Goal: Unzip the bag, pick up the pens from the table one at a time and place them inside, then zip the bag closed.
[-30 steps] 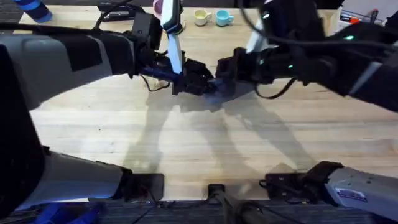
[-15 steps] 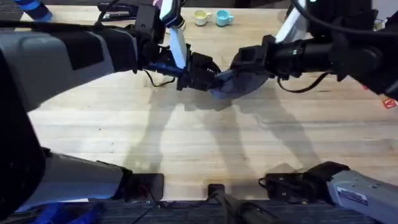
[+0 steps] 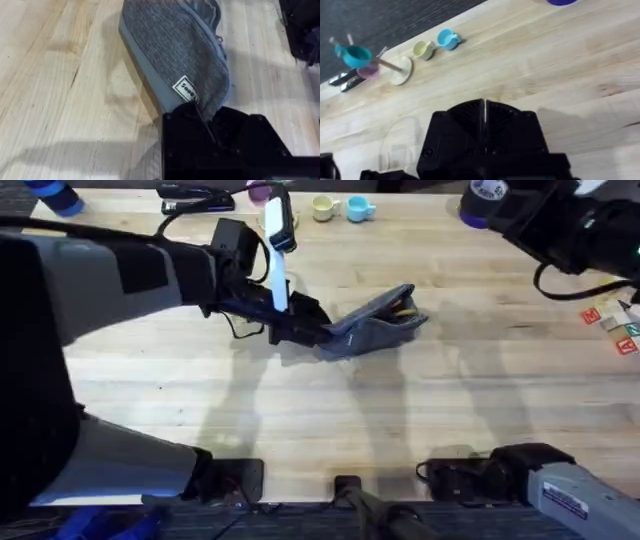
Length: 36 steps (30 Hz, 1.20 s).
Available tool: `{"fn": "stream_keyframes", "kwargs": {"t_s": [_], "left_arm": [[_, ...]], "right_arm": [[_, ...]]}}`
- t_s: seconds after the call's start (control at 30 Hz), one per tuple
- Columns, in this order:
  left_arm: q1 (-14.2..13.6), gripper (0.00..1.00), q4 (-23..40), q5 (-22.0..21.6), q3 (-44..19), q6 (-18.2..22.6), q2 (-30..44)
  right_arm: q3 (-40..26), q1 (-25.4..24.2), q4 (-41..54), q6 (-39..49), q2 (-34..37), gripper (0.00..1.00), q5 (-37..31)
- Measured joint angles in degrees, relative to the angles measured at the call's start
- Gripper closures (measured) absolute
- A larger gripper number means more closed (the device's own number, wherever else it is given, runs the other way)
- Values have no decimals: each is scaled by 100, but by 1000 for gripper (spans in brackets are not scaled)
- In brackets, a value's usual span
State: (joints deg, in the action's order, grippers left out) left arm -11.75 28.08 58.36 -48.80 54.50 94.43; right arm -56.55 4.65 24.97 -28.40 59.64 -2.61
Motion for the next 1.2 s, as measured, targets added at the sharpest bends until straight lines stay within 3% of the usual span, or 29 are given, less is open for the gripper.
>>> {"fn": "stream_keyframes", "kwargs": {"t_s": [0.43, 0.47, 0.5, 0.63, 0.67, 0.73, 0.77, 1.03, 1.2], "left_arm": [[0, 949, 0, -17, 0, 2, 0], [0, 851, 4, -17, 0, 34, 0], [0, 685, 28, -15, 0, 33, 0], [0, 83, 26, 34, 0, 23, -2], [0, 27, 33, 36, 0, 17, 0], [0, 9, 24, 36, 0, 15, -2], [0, 8, 24, 36, 0, 17, 0], [0, 8, 17, 26, 0, 16, 0], [0, 7, 22, -19, 0, 17, 0]], "right_arm": [[0, -23, 37, 20, -2, 971, -104], [0, -23, 57, 20, 0, 971, -94], [0, -23, 82, 16, 0, 965, -50], [0, -23, 272, 20, 0, 442, 315], [0, -23, 383, 20, 0, 285, 432], [0, -23, 663, 44, -2, 40, 625], [0, -23, 824, 41, 0, 14, 697], [0, 53, 1331, 168, -2, 5, 894], [0, 495, 1397, 527, -122, 5, 787]]}}
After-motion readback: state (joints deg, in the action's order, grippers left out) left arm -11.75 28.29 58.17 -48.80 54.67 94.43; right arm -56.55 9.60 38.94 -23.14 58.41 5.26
